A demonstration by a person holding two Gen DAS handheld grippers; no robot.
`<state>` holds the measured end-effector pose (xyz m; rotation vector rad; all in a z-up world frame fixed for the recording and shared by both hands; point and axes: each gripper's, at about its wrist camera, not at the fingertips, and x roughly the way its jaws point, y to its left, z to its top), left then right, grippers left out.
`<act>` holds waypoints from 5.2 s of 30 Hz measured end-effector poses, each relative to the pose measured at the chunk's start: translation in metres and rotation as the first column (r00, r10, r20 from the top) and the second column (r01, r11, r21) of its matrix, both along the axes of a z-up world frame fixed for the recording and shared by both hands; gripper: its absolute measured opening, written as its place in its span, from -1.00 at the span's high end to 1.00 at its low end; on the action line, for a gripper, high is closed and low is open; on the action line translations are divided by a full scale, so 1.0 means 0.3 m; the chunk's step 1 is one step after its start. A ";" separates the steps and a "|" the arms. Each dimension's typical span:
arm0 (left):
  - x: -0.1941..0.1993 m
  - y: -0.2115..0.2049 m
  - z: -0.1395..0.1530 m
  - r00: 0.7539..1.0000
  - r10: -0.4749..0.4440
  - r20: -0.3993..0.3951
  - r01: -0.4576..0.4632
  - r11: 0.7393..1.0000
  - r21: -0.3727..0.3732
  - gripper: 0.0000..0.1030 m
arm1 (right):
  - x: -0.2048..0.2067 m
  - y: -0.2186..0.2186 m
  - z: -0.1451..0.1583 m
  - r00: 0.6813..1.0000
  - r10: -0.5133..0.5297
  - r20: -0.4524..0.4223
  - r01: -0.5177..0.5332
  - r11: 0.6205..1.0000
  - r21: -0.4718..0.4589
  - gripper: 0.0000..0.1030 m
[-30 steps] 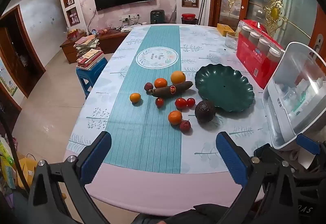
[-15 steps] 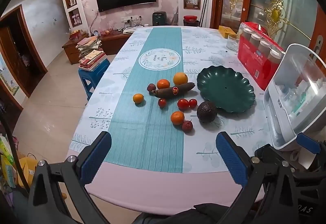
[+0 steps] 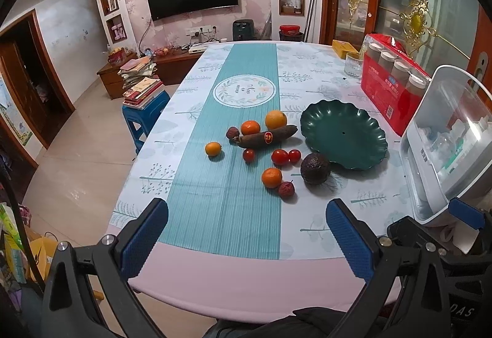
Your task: Organize fruits
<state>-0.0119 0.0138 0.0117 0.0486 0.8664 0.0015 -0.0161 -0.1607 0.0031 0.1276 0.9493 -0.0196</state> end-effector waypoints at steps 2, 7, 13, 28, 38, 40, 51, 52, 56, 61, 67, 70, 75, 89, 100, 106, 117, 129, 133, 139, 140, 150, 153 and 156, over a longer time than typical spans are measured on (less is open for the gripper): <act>0.000 0.011 0.002 1.000 0.002 0.000 -0.002 1.000 -0.001 -0.98 | -0.004 0.002 -0.002 1.000 0.001 -0.001 -0.001 1.000 -0.002 -0.99; 0.007 0.026 0.003 1.000 0.009 0.006 -0.009 1.000 0.003 -0.98 | 0.001 0.007 -0.002 1.000 0.000 -0.002 0.000 1.000 -0.006 -0.99; 0.027 0.034 0.000 1.000 0.001 0.004 -0.001 1.000 0.010 -0.98 | 0.012 0.016 -0.002 1.000 -0.016 0.007 0.016 1.000 -0.007 -0.99; 0.079 0.102 -0.015 0.999 -0.044 -0.007 0.044 0.999 0.002 -0.98 | 0.046 0.047 0.007 0.997 -0.080 0.026 0.080 0.997 -0.001 -0.99; 0.179 0.230 -0.020 0.992 -0.129 -0.007 0.129 0.992 -0.012 -0.98 | 0.100 0.114 0.012 0.981 -0.191 0.038 0.191 0.982 0.012 -0.99; 0.207 0.259 -0.015 0.990 -0.142 -0.012 0.142 0.990 -0.013 -0.98 | 0.115 0.132 0.016 0.976 -0.215 0.038 0.214 0.977 0.016 -0.99; 0.413 0.473 -0.027 0.977 -0.201 -0.079 0.195 0.978 -0.071 -0.98 | 0.183 0.260 -0.002 0.933 -0.359 0.039 0.358 0.933 0.017 -0.99; 0.427 0.483 -0.033 0.974 -0.210 -0.085 0.204 0.976 -0.077 -0.98 | 0.188 0.278 -0.011 0.932 -0.360 0.044 0.360 0.933 0.008 -0.99; 0.488 0.516 -0.078 0.962 -0.244 -0.123 0.236 0.969 -0.076 -0.98 | 0.195 0.334 -0.046 0.936 -0.348 0.054 0.350 0.936 -0.032 -0.99; 0.557 0.516 -0.139 0.941 -0.279 -0.190 0.269 0.960 -0.077 -0.98 | 0.205 0.396 -0.087 0.956 -0.286 0.070 0.292 0.952 -0.092 -0.99; 0.650 0.505 -0.221 0.926 -0.298 -0.232 0.280 0.954 -0.111 -0.98 | 0.219 0.440 -0.149 0.971 -0.225 0.082 0.236 0.957 -0.169 -0.99; 0.698 0.486 -0.263 0.922 -0.302 -0.243 0.284 0.953 -0.107 -0.98 | 0.239 0.447 -0.189 0.976 -0.208 0.061 0.216 0.958 -0.188 -0.99; 0.791 0.442 -0.358 0.914 -0.292 -0.281 0.278 0.956 -0.089 -0.98 | 0.295 0.446 -0.250 0.983 -0.182 0.026 0.183 0.960 -0.213 -0.95; 0.997 0.341 -0.641 0.879 -0.352 -0.321 0.319 0.935 -0.153 -0.61 | 0.479 0.374 -0.524 0.980 -0.100 -0.172 0.067 0.980 -0.188 -0.31; 1.031 0.299 -0.734 0.847 -0.397 -0.352 0.362 0.918 -0.163 -0.08 | 0.510 0.382 -0.616 0.977 -0.048 -0.209 0.009 0.983 -0.183 -0.02; 1.031 0.299 -0.746 0.843 -0.407 -0.350 0.366 0.913 -0.180 0.36 | 0.524 0.398 -0.628 0.977 -0.027 -0.213 -0.018 0.978 -0.207 0.14; 0.981 0.343 -0.673 0.858 -0.405 -0.315 0.362 0.913 -0.186 0.37 | 0.511 0.412 -0.622 0.972 -0.028 -0.234 -0.025 0.975 -0.221 0.42; 0.810 0.409 -0.502 0.899 -0.363 -0.245 0.340 0.931 -0.132 0.37 | 0.427 0.429 -0.515 0.981 -0.098 -0.167 0.078 0.989 -0.123 0.42; 0.747 0.413 -0.465 0.896 -0.372 -0.243 0.341 0.926 -0.161 0.37 | 0.411 0.419 -0.469 0.983 -0.117 -0.143 0.104 0.990 -0.098 0.42; 0.679 0.370 -0.394 0.884 -0.410 -0.226 0.369 0.907 -0.202 0.37 | 0.411 0.365 -0.386 0.983 -0.142 -0.119 0.140 0.990 -0.022 0.42; 0.673 0.359 -0.381 0.881 -0.417 -0.224 0.374 0.903 -0.211 0.37 | 0.415 0.349 -0.373 0.982 -0.147 -0.119 0.147 0.989 -0.009 0.42; 0.693 0.213 -0.284 0.885 -0.395 -0.245 0.341 0.910 -0.235 0.37 | 0.470 0.171 -0.297 0.981 -0.146 -0.125 0.152 0.988 0.040 0.42; 0.714 0.150 -0.260 0.895 -0.373 -0.244 0.322 0.919 -0.227 0.37 | 0.490 0.104 -0.274 0.984 -0.122 -0.129 0.128 0.991 0.039 0.42; 0.733 0.081 -0.235 0.906 -0.352 -0.233 0.302 0.926 -0.227 0.37 | 0.514 0.035 -0.249 0.988 -0.092 -0.128 0.096 0.995 0.030 0.42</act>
